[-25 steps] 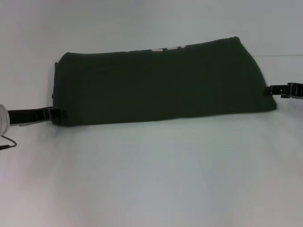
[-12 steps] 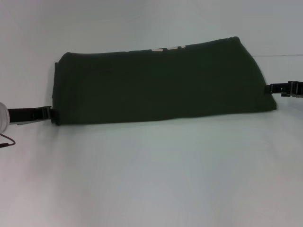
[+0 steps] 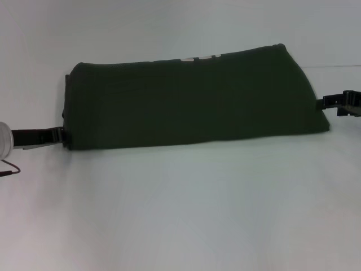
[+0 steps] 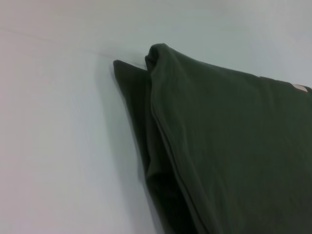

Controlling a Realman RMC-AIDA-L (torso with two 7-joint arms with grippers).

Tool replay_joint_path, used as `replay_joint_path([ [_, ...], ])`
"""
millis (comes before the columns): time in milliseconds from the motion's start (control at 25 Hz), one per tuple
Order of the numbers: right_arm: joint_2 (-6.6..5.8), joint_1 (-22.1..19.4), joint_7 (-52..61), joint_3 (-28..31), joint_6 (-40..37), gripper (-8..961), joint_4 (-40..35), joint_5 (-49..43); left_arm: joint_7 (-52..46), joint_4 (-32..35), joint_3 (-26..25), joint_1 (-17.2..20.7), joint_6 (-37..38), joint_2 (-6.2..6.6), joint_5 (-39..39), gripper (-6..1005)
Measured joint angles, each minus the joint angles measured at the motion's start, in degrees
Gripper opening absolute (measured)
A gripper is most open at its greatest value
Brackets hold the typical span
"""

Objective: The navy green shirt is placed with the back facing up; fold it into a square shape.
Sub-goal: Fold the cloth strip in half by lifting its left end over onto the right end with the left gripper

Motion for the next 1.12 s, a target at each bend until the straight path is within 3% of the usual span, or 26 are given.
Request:
replay_joint_path([
  [280,1.04,1.78,2.33,-0.23,4.39,717,0.77,-5.08,-0.59,0.36,0.98,-0.08,0.80,-0.04,-0.02,19],
  [640,3.97,2.52,1.54,-3.88,11.09,715,1.70,-5.35,-0.51,0.45,0.96,-0.06,1.48,-0.09,-0.03,20],
  [1120,5.40,2.62,-0.03,-4.54,14.89,680,3.37,-5.42,-0.34,0.65,0.96,-0.05,1.48,-0.03,-0.02,20],
])
